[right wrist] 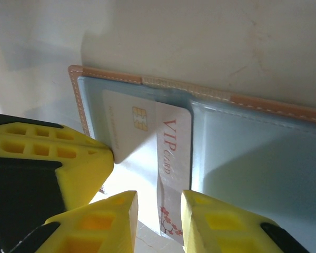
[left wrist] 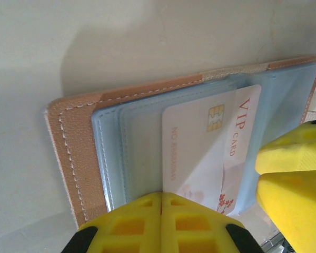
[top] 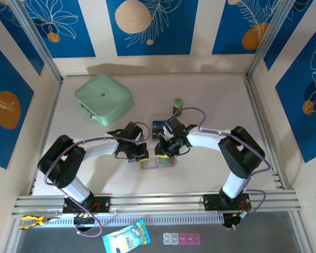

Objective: Take the credit cards out of the card holder

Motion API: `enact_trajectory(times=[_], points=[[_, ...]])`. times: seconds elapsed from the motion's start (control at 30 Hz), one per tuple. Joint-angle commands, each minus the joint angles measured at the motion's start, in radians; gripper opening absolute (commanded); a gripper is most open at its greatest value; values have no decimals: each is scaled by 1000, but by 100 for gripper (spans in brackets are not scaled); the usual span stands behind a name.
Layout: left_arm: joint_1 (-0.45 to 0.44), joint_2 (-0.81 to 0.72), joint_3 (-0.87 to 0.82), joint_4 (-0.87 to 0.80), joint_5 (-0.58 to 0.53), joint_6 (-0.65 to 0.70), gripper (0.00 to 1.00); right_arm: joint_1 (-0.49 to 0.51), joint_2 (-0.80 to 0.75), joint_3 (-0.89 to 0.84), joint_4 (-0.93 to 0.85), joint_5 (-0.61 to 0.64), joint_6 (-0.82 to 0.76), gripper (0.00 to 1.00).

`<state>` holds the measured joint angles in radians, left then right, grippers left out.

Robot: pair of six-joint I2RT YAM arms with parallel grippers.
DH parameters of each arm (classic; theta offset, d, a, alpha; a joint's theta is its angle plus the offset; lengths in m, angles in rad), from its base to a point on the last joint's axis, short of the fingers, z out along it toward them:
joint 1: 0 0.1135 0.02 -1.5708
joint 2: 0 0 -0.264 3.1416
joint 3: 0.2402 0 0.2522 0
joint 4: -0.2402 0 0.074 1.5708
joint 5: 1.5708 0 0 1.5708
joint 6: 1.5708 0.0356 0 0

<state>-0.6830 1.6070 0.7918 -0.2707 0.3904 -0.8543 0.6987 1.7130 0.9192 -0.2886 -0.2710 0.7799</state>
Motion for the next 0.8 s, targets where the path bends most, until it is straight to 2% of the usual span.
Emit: enact_trajectory(times=[0.0,0.77], points=[[-4,17,-12,-41,-30,27,4,-6,30,-23,27,-49,16,28],[-3,20,-5,-57,-33,35,4,-11,-17,-37,8,-8,0,29]])
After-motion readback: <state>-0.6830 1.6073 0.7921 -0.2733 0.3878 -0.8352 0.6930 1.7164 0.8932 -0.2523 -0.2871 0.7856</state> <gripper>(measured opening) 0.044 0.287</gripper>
